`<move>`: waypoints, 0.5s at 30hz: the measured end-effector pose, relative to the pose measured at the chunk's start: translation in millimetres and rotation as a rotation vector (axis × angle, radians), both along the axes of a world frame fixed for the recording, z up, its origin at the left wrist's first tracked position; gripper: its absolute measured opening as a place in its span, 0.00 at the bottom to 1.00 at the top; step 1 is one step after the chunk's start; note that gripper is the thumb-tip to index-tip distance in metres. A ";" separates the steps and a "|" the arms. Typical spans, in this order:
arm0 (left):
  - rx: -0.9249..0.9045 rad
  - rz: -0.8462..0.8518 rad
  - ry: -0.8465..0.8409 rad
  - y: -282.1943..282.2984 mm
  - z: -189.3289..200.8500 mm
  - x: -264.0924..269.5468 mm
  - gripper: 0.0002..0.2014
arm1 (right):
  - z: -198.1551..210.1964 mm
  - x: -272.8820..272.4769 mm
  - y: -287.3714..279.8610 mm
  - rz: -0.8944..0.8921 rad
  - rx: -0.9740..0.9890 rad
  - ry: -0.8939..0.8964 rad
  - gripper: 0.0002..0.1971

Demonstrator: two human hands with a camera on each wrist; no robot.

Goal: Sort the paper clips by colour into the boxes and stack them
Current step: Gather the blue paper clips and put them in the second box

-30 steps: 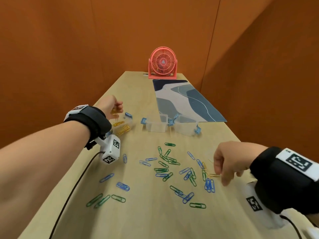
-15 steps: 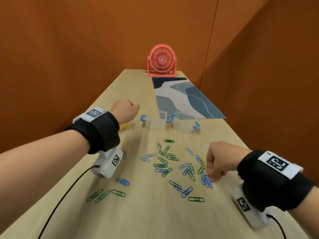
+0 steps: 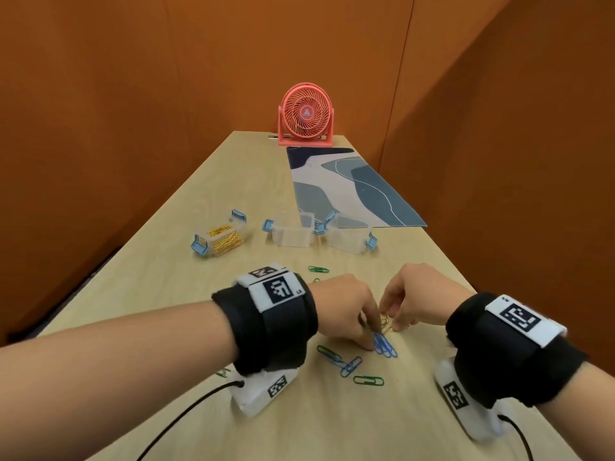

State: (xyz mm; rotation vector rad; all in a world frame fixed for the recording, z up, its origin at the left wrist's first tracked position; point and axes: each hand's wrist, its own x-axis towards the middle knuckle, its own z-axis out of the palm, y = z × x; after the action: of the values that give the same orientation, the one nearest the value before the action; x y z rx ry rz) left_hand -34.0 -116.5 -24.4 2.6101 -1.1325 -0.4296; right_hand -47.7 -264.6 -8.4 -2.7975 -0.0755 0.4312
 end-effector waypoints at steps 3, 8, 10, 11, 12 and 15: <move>0.019 0.065 -0.033 17.3 2.1 2.5 0.10 | 0.2 -1.8 -1.1 -0.005 0.014 0.003 0.11; -0.075 0.144 -0.044 26.2 6.2 3.0 0.09 | 7.6 -2.4 -9.3 -0.024 -0.030 0.021 0.13; -0.145 0.170 -0.047 10.1 5.8 3.7 0.10 | 9.5 -2.4 -10.5 -0.030 -0.038 0.027 0.12; -0.167 0.173 -0.045 0.3 5.1 4.5 0.10 | 9.1 -3.0 -9.7 -0.028 -0.035 0.033 0.11; -0.178 0.174 -0.041 -8.9 4.4 6.0 0.11 | 8.3 -3.8 -8.0 -0.025 -0.033 0.041 0.10; -0.108 0.138 -0.028 -25.6 2.7 10.4 0.13 | 4.1 -3.9 -4.3 -0.020 -0.027 0.055 0.07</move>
State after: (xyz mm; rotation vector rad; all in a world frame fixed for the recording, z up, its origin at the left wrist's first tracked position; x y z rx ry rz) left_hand -23.6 -142.1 -21.7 2.5861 -0.9483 -0.2955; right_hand -51.6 -268.9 -4.3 -2.8088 -0.0299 0.5073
